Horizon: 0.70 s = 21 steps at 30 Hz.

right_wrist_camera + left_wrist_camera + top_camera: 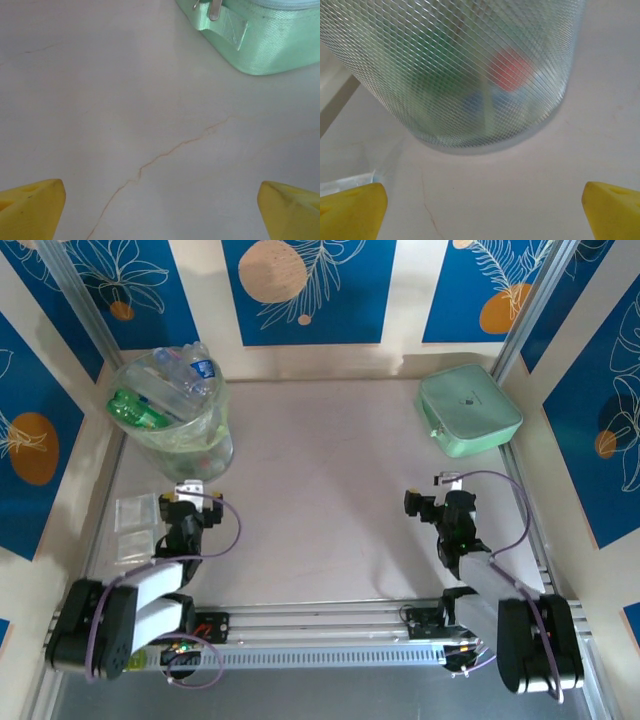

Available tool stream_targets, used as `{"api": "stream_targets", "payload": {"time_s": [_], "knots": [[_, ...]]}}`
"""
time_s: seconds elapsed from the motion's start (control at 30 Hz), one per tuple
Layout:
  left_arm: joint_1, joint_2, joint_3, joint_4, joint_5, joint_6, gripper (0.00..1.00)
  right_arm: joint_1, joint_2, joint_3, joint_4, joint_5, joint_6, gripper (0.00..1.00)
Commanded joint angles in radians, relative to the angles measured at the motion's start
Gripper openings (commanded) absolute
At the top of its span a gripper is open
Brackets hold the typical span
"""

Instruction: Put the plastic bottles in the bin

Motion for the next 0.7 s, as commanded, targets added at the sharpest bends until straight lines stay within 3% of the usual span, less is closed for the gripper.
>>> {"api": "stream_targets", "payload": {"time_s": [0.0, 0.13, 0.23, 0.37, 0.43, 0.67], "knots": [[0.052, 0.176, 0.033, 0.379, 0.059, -0.051, 0.99, -0.031, 0.095, 0.068, 0.185, -0.099, 0.03, 0.99], [0.085, 0.453, 0.028, 0.657, 0.193, -0.061, 0.99, -0.052, 0.231, 0.106, 0.316, -0.145, 0.007, 0.99], [0.085, 0.424, 0.085, 0.52, 0.198, -0.059, 0.99, -0.072, 0.342, 0.143, 0.382, -0.188, 0.017, 0.99], [0.083, 0.409, 0.214, 0.267, 0.182, -0.053, 0.99, -0.085, 0.522, 0.125, 0.622, -0.167, 0.044, 0.99], [0.081, 0.409, 0.241, 0.213, 0.215, -0.04, 0.99, -0.079, 0.491, 0.226, 0.359, -0.232, 0.004, 0.99], [0.08, 0.413, 0.243, 0.216, 0.213, -0.038, 0.99, -0.062, 0.506, 0.233, 0.369, -0.224, -0.016, 0.99]]}}
